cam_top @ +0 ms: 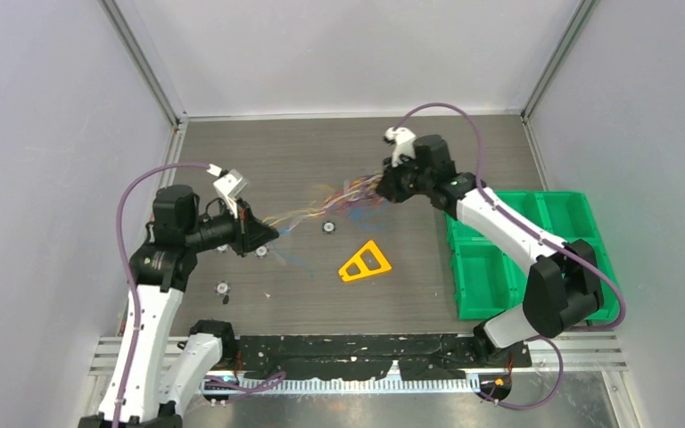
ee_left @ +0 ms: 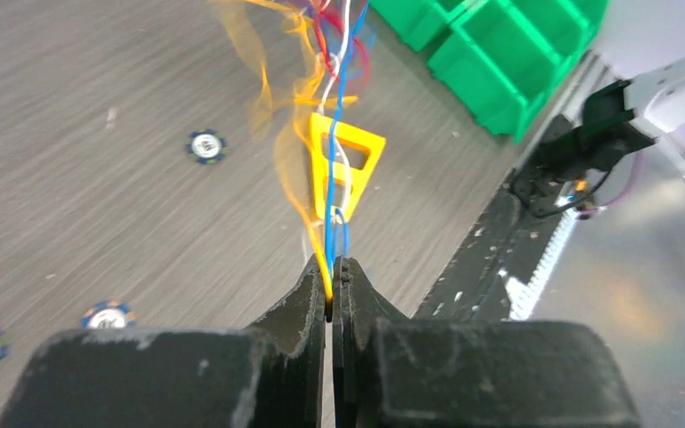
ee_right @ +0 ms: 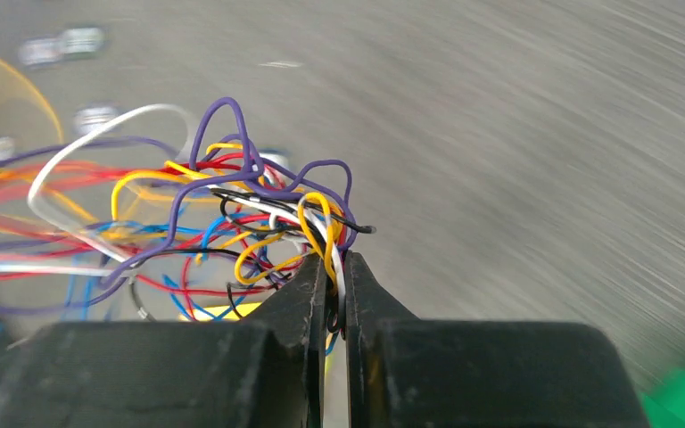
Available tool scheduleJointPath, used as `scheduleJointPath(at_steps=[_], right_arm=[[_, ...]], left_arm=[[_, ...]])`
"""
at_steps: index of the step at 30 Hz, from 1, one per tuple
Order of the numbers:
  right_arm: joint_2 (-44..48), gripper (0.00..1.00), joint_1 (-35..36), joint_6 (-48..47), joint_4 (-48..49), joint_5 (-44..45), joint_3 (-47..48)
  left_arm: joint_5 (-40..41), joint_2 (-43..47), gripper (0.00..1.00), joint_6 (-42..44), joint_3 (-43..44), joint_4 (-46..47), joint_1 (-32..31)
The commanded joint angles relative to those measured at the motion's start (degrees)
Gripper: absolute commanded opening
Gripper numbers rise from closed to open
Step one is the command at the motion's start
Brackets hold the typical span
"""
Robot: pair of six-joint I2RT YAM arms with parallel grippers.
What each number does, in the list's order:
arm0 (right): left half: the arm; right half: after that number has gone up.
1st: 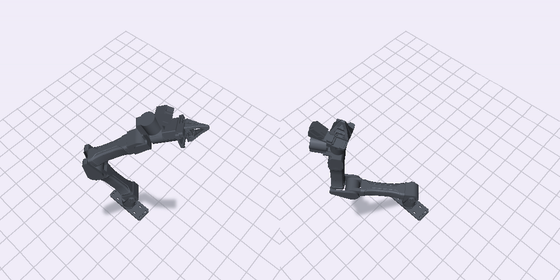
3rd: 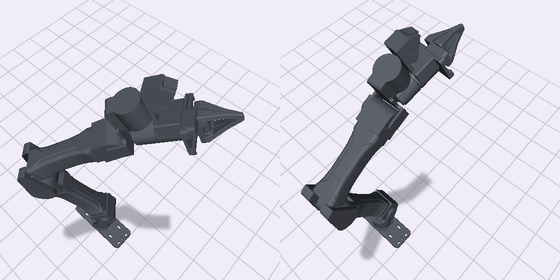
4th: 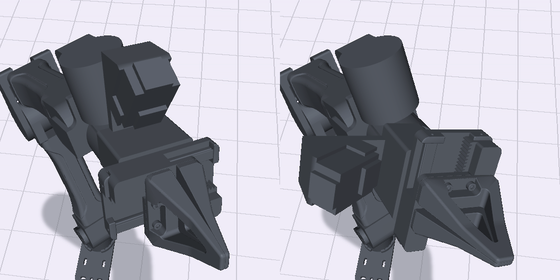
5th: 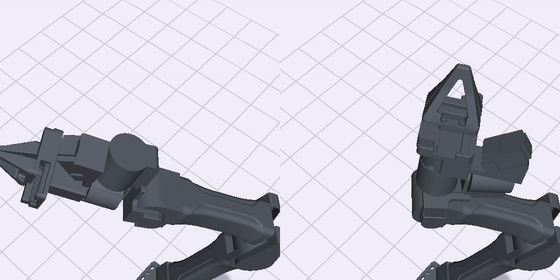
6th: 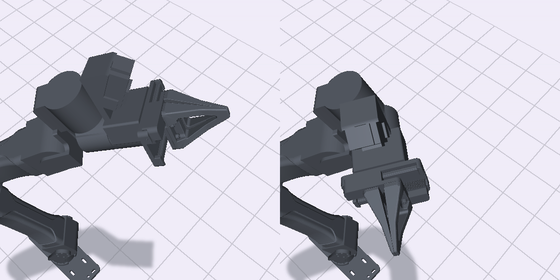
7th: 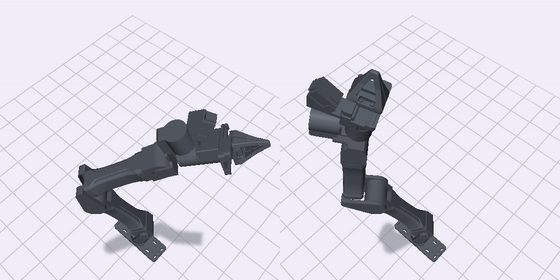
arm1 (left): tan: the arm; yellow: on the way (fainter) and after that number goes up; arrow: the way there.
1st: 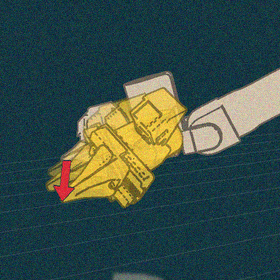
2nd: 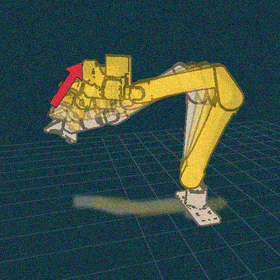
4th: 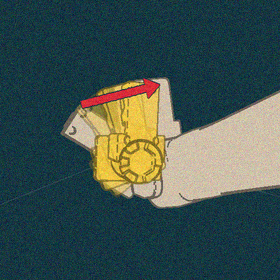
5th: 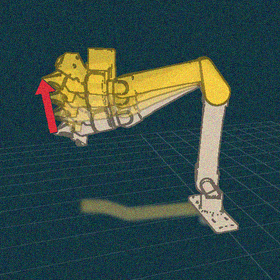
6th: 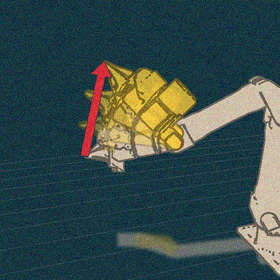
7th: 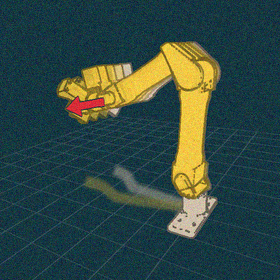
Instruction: Untangle the cables
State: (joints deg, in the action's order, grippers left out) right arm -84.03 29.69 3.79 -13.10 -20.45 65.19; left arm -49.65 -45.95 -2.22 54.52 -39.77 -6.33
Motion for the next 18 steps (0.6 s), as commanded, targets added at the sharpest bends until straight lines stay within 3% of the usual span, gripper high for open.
scheduleJointPath(at_steps=[1,11,16,18], right_arm=[[0.40,0.05,-8.96,-8.07,-6.06,16.32,-0.77],[1.52,0.05,-11.41,-10.22,-7.95,10.61,1.70],[2.40,0.05,-12.34,-9.99,-8.55,5.99,3.57],[2.81,0.05,-12.31,-9.67,-9.42,-0.18,4.44]], left_arm=[[7.24,3.78,0.00,10.04,3.96,-11.49,2.35],[25.23,1.47,0.00,17.66,2.45,-12.68,6.04],[23.37,-0.67,0.00,21.73,0.14,-13.48,10.63],[17.61,-2.09,0.00,25.33,0.08,-15.88,10.63]])
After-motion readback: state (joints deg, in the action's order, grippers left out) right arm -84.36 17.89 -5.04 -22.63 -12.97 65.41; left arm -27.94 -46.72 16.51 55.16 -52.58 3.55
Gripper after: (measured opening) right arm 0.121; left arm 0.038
